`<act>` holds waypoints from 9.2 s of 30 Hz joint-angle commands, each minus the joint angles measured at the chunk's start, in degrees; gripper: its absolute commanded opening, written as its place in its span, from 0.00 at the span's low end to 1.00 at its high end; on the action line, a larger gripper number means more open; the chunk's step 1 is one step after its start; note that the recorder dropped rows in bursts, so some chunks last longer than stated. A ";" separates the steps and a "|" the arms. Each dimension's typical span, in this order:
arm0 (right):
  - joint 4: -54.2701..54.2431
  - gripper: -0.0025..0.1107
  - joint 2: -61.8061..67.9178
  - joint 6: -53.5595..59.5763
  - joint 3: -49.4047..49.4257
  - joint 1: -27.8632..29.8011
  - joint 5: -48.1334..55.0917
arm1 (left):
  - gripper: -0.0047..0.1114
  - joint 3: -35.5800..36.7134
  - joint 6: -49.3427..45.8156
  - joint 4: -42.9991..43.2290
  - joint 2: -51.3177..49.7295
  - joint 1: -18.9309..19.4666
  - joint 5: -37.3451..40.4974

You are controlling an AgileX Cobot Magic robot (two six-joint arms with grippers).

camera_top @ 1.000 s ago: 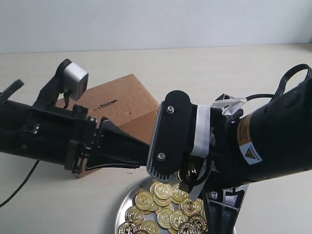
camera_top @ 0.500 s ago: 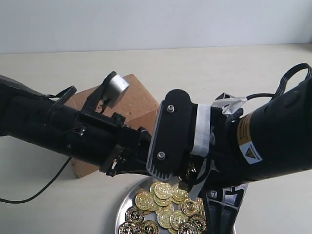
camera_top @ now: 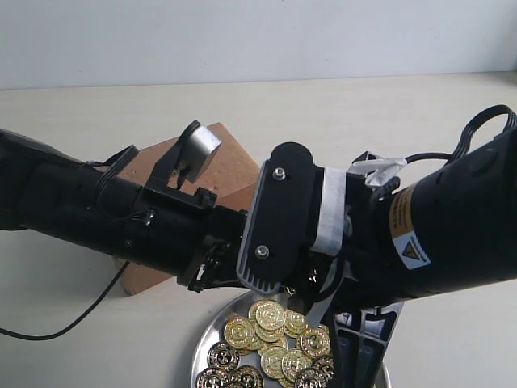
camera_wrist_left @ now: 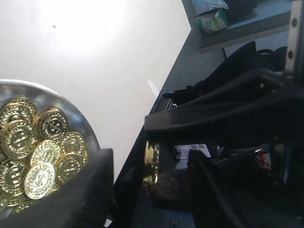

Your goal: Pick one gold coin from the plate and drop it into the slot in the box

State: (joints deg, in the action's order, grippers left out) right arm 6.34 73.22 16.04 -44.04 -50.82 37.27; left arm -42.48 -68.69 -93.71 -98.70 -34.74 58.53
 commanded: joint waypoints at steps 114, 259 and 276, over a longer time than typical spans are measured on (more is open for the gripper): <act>0.69 0.02 -8.06 -10.14 -0.55 0.25 9.09 | 0.04 -20.28 17.40 75.11 1.10 6.15 -26.43; 1.17 0.02 -73.22 -10.25 44.04 50.63 -39.00 | 0.04 42.48 25.82 94.61 98.70 30.73 -44.12; -5.38 0.02 -73.22 -10.25 44.04 50.63 -25.05 | 0.04 42.48 32.72 94.61 98.70 30.73 -43.66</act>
State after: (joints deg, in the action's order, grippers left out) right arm 3.03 0.23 5.81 -0.24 -0.47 9.64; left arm -0.20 -40.15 1.01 -0.23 -3.65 14.81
